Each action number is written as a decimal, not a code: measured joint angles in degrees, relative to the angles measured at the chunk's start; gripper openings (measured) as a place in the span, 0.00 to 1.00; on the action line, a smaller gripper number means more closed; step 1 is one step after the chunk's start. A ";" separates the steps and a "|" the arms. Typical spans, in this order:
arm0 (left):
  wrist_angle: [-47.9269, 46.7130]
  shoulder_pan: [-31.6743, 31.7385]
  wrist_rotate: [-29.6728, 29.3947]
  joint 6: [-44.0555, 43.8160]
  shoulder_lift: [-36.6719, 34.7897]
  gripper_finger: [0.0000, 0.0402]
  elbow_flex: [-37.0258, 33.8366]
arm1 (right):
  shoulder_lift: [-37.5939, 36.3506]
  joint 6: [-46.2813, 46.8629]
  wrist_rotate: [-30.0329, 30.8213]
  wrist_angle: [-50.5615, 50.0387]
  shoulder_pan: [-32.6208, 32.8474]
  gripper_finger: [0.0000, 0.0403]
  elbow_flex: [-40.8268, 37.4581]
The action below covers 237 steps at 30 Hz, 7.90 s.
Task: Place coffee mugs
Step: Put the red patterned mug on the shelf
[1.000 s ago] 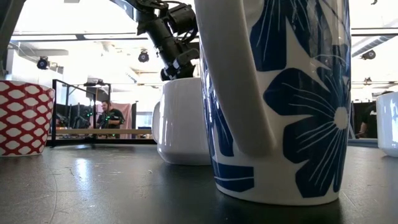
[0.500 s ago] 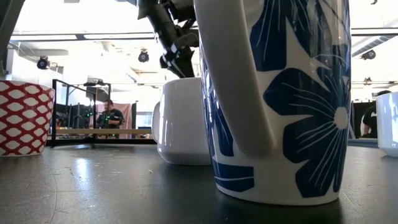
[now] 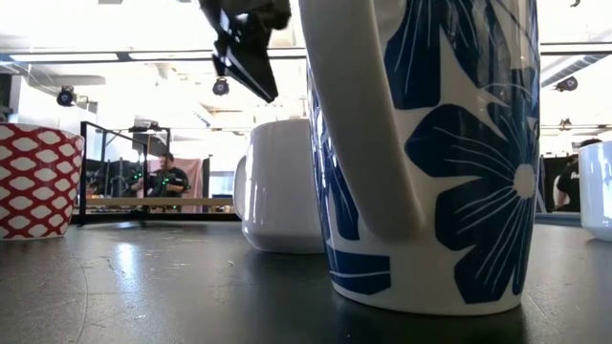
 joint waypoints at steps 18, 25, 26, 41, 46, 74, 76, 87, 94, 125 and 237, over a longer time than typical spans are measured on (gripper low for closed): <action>-3.41 -16.60 -9.41 -25.17 -12.09 0.24 -15.09 | -18.82 9.49 0.38 6.02 0.13 0.17 -13.04; -14.63 -22.77 -3.62 -43.32 -14.05 0.24 -15.19 | -23.09 15.52 0.74 8.37 0.13 0.17 -18.44; -15.11 -23.87 -2.78 -45.34 -14.12 0.24 -15.21 | -23.37 16.00 1.26 8.66 0.13 0.17 -18.85; -27.83 -34.71 -1.68 -66.95 -14.03 0.24 -15.46 | -24.49 15.92 4.44 13.21 0.13 0.17 -21.92; -27.99 -34.66 -1.73 -66.65 -14.03 0.24 -16.54 | -24.47 16.68 4.54 13.17 0.13 0.17 -21.92; -23.90 -31.85 -0.27 -64.90 -14.19 0.01 -22.33 | -24.45 16.44 4.57 13.16 0.13 0.17 -21.92; -24.03 -30.95 -0.33 -62.76 -14.31 0.01 -22.21 | -24.45 16.39 4.59 13.15 0.13 0.17 -21.92; -24.18 -18.90 -3.99 -45.28 -17.89 0.00 -22.06 | -24.45 15.44 4.76 13.15 0.11 0.17 -21.92; -24.26 -8.32 -5.32 -33.45 -22.41 0.00 -22.06 | -24.45 15.26 4.76 13.13 0.11 0.17 -21.92; -23.37 27.31 -2.13 5.43 -23.10 0.00 -17.86 | -24.45 15.46 4.76 13.04 0.09 0.17 -21.94; -18.92 23.12 -17.08 -17.68 -27.12 0.13 -28.47 | -24.45 14.37 4.70 9.48 0.10 0.17 -21.94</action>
